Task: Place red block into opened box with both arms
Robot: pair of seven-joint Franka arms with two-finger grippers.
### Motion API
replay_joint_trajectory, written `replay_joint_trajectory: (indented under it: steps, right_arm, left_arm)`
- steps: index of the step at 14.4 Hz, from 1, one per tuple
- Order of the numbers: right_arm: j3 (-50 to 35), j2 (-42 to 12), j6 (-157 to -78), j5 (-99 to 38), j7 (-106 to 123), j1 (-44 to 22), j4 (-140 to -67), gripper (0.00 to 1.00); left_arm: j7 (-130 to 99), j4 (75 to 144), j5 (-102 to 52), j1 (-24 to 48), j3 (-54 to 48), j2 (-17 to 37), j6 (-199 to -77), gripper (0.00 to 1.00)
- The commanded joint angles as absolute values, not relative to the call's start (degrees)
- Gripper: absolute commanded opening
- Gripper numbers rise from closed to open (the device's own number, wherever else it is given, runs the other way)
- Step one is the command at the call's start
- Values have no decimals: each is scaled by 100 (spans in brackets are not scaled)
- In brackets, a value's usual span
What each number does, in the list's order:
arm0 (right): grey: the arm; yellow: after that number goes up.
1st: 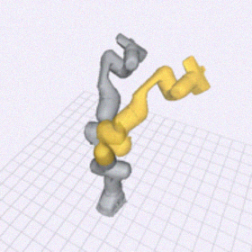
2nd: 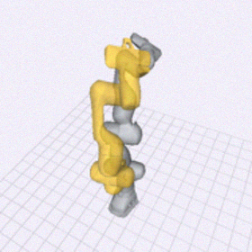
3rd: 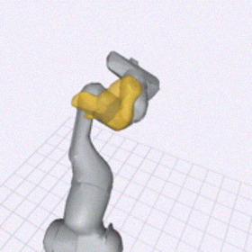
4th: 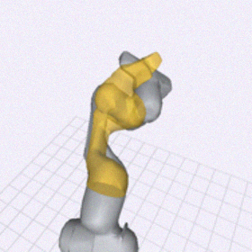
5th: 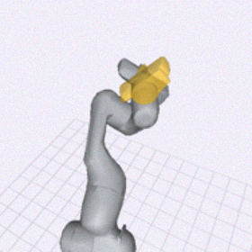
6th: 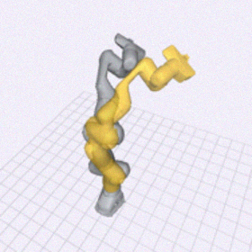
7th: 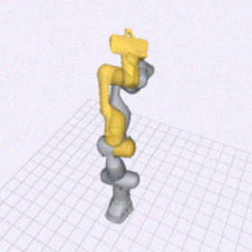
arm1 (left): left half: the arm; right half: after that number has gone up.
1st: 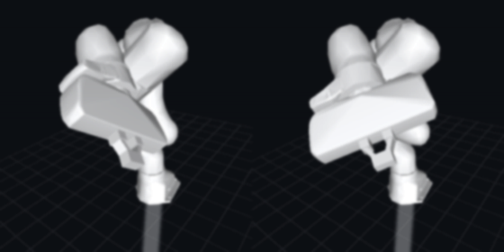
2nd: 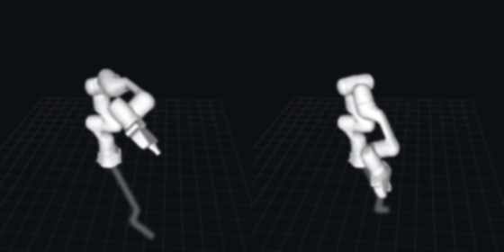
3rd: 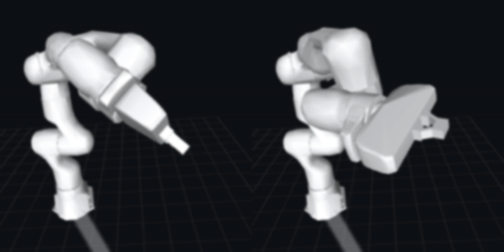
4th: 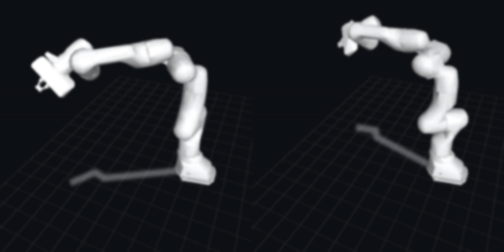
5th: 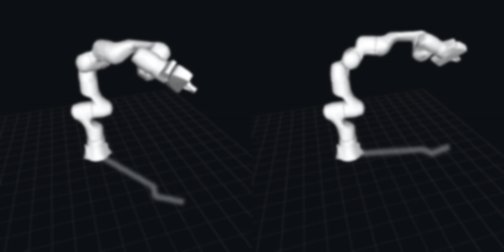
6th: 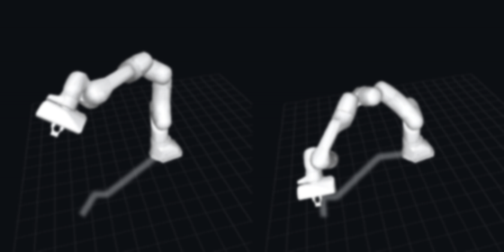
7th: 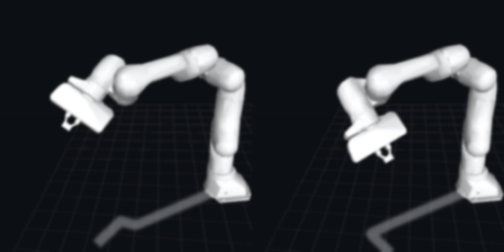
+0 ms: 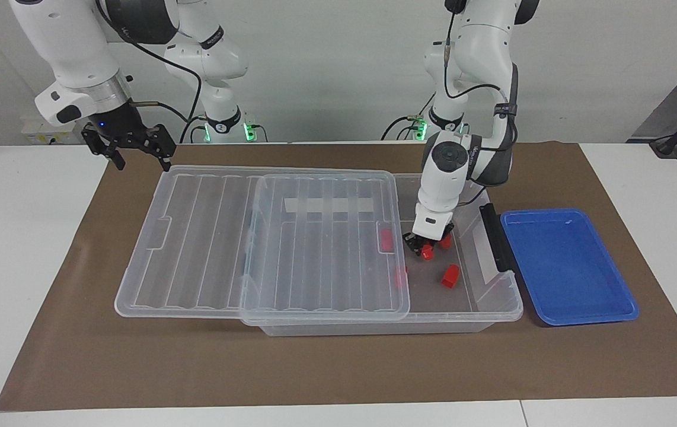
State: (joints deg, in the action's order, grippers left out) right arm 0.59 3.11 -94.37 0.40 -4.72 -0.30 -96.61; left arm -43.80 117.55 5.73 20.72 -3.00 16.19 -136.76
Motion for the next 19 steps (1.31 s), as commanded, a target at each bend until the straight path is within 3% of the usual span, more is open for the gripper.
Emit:
replay_joint_trajectory:
  steps: [1, 5, 6, 7, 10, 17, 19]
  right_arm:
    - [35, 387, -9527, 175, -580, -26, -9773, 100]
    - [35, 378, -9571, 228, -571, -26, -9773, 100]
    - [35, 378, -9580, 229, -571, -26, -9773, 100]
    - [35, 369, -9589, 255, -571, -26, -9765, 100]
    - [35, 343, -9694, 343, -571, -18, -9773, 100]
    - [35, 352, -9686, 334, -563, -18, -9773, 100]
    - [35, 352, -9677, 334, -563, -18, -9773, 100]
  left_arm:
    - [-4351, 11918, 694, 2153, -211, 1529, -13834, 2]
    - [-4351, 11962, 694, 2153, -211, 1529, -13869, 6]
    - [-4351, 11962, 694, 2153, -211, 1529, -13869, 18]
    - [-4333, 11962, 694, 2145, -211, 1529, -13878, 49]
    - [-4333, 11962, 694, 2145, -211, 1529, -13878, 84]
    - [-4377, 11848, 686, 2153, -211, 1521, -13677, 86]
    - [-4395, 11551, 677, 2162, -228, 1433, -13082, 96]
